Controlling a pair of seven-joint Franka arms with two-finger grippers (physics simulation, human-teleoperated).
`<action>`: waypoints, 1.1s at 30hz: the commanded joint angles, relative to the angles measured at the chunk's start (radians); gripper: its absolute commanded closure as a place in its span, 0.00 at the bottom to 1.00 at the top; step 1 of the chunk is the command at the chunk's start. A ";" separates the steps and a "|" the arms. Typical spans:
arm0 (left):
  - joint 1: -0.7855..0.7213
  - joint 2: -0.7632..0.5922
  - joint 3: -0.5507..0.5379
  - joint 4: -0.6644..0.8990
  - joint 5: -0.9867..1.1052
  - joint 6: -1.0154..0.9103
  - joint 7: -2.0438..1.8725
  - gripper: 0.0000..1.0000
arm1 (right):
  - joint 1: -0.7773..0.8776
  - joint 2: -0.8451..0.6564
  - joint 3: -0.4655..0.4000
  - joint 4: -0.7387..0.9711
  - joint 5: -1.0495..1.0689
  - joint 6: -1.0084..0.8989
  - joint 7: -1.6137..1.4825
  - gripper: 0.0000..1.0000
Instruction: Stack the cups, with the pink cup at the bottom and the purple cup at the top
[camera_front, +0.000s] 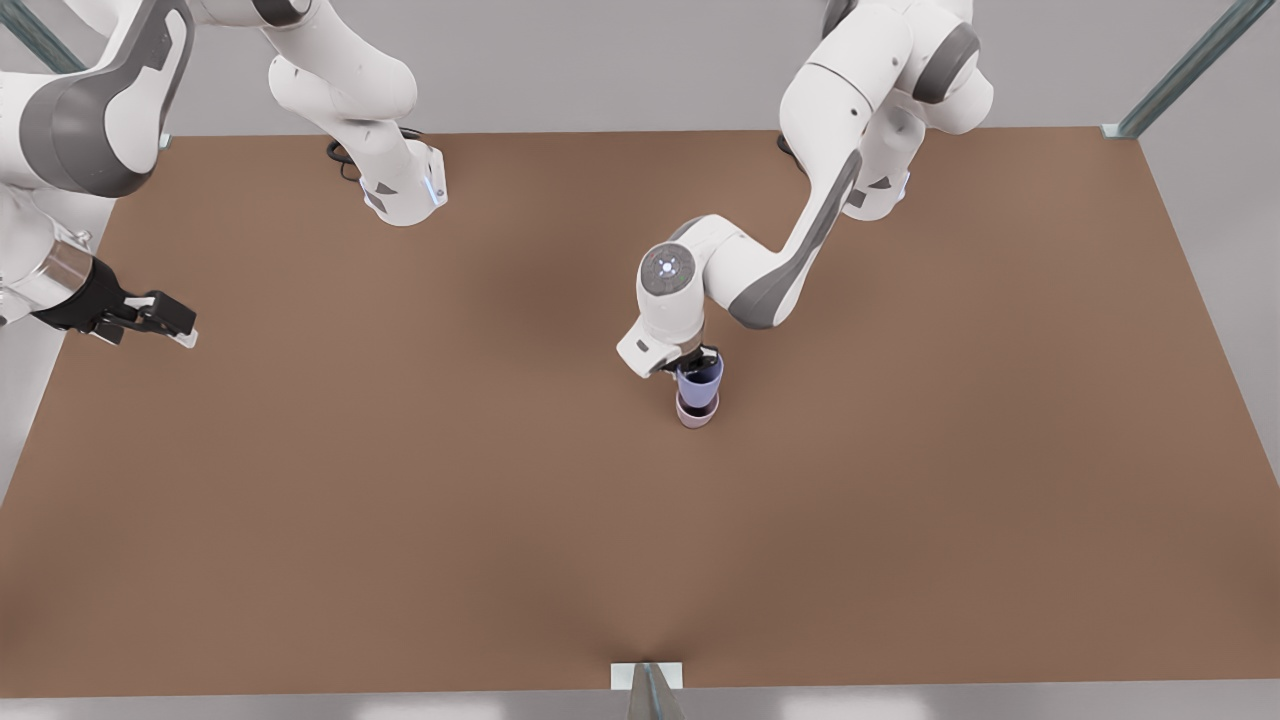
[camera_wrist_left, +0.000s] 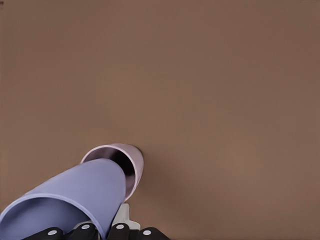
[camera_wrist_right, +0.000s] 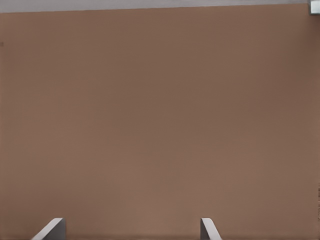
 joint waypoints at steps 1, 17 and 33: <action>0.000 0.001 0.000 0.000 -0.004 0.008 -0.074 0.79 | -0.014 -0.006 -0.017 0.001 -0.016 -0.007 -0.026 0.00; 0.000 0.030 0.002 0.000 -0.004 0.015 -0.065 0.66 | -0.002 0.004 -0.008 -0.001 0.011 -0.004 -0.017 0.00; 0.000 0.019 0.010 0.027 -0.004 0.000 -0.054 0.13 | -0.002 0.006 -0.008 -0.001 0.011 0.001 -0.017 0.00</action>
